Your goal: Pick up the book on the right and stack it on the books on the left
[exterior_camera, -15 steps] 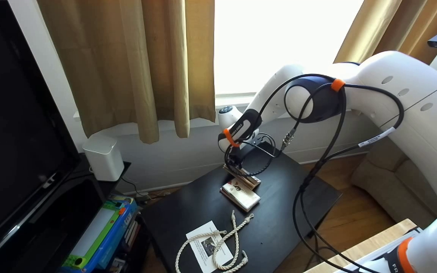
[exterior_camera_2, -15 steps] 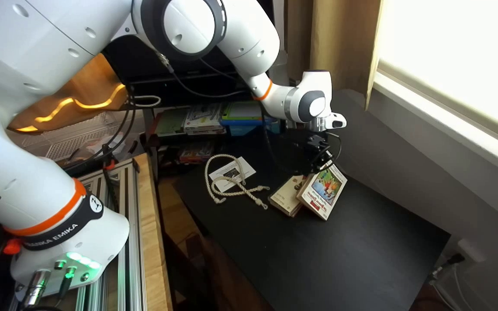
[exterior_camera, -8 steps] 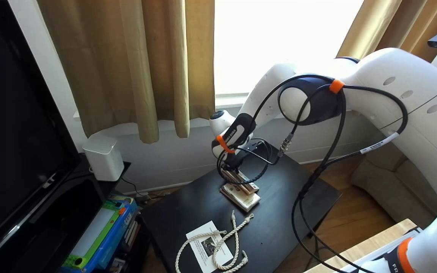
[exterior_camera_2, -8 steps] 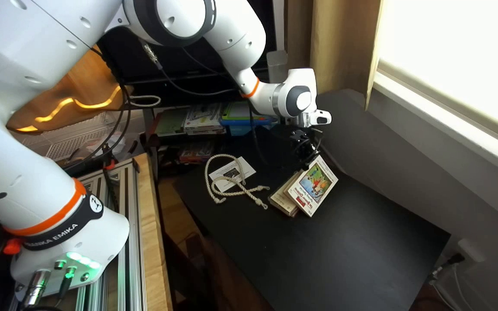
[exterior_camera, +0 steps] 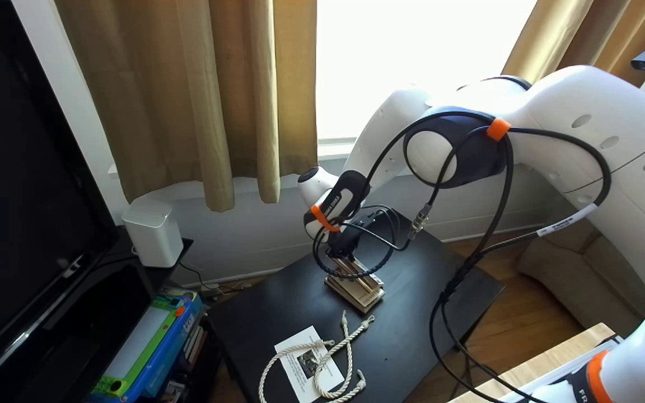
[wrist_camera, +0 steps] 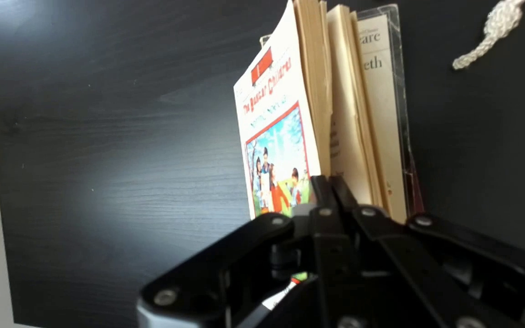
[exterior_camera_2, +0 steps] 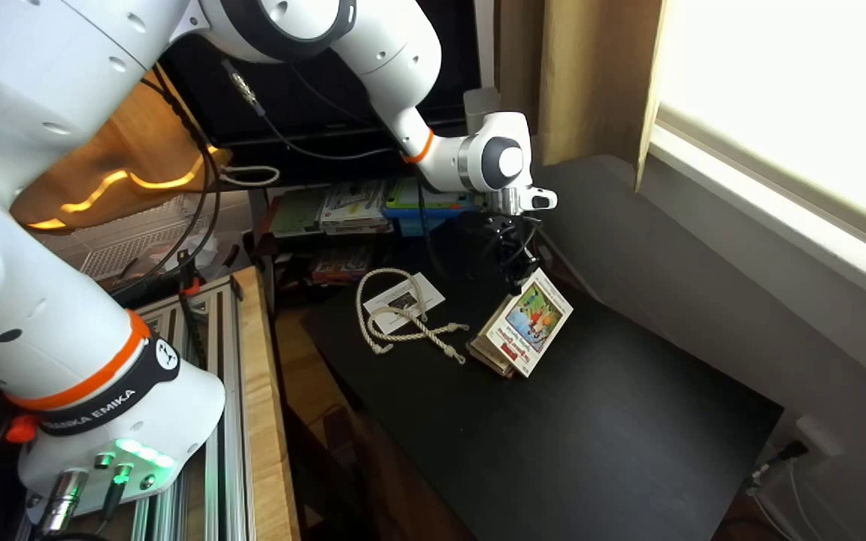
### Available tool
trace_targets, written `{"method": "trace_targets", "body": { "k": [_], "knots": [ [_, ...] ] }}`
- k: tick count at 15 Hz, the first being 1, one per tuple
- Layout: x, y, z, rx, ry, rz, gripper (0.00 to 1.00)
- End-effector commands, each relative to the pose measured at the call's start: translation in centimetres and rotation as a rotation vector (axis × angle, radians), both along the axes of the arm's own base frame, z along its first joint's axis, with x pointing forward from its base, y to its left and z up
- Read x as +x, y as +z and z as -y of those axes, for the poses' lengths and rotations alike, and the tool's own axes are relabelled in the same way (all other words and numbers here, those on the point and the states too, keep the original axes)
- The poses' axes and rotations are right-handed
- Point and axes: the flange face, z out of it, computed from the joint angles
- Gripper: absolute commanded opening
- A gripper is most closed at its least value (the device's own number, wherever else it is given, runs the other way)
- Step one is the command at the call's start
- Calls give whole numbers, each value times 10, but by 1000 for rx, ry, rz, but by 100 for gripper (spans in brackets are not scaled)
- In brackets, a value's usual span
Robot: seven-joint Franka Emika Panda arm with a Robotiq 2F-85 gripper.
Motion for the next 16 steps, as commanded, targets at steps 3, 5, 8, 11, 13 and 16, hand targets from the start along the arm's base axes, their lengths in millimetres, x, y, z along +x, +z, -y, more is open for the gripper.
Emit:
{"method": "trace_targets", "body": {
  "k": [3, 5, 8, 11, 13, 16],
  "knots": [
    [-16, -8, -14, -11, -23, -60, 1],
    [-16, -16, -14, 4, -47, -80, 1],
    [-12, -27, -10, 33, -106, -80, 1],
    [-4, -35, -6, 73, -161, -80, 1],
    [4, -40, -4, 103, -191, -73, 1],
    [10, -49, -2, 129, -248, -86, 1]
  ]
}}
